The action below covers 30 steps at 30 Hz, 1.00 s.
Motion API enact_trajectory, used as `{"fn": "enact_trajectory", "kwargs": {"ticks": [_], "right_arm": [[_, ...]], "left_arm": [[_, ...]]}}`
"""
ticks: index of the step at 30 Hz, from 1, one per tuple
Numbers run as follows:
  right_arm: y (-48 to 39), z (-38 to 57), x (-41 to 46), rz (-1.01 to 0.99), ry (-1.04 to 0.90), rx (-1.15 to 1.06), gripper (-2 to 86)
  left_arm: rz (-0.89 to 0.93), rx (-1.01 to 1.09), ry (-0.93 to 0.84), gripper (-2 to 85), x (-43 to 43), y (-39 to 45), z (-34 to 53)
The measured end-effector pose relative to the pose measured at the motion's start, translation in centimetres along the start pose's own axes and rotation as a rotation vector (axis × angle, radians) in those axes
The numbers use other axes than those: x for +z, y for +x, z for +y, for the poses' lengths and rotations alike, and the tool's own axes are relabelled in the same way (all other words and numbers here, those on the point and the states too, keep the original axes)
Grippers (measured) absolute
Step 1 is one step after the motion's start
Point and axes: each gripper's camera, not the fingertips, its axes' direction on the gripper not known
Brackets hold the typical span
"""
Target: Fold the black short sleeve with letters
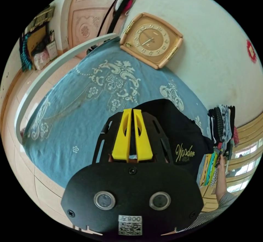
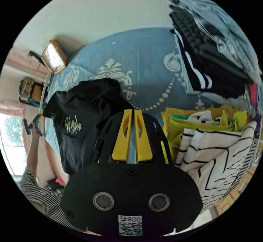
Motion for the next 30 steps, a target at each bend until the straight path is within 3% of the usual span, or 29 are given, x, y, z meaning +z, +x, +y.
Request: {"fn": "enact_trajectory", "kwargs": {"ticks": [4, 8, 11, 17, 30], "right_arm": [[1.7, 1.0, 0.2, 0.000, 0.065, 0.122, 1.7], [-2.5, 1.5, -0.6, 0.008, 0.160, -0.050, 5.4], [-6.7, 0.8, 0.4, 0.085, 0.206, -0.193, 6.4], [-10.1, -5.1, 8.2, 0.181, 0.008, -0.308, 8.2], [-14.9, -9.8, 14.0, 0.251, -0.023, -0.493, 7.1]], "left_arm": [[0.029, -0.044, 0.026, 3.6, 1.6, -0.6, 1.1], [-0.025, 0.039, 0.087, 5.5, 2.0, 1.2, 1.6], [0.033, 0.154, 0.062, 6.6, 3.6, 3.8, 1.6], [0.090, 0.341, -0.073, 7.8, 9.4, 9.7, 0.4], [0.057, 0.530, -0.220, 8.7, 20.4, 18.4, -4.0]]}}
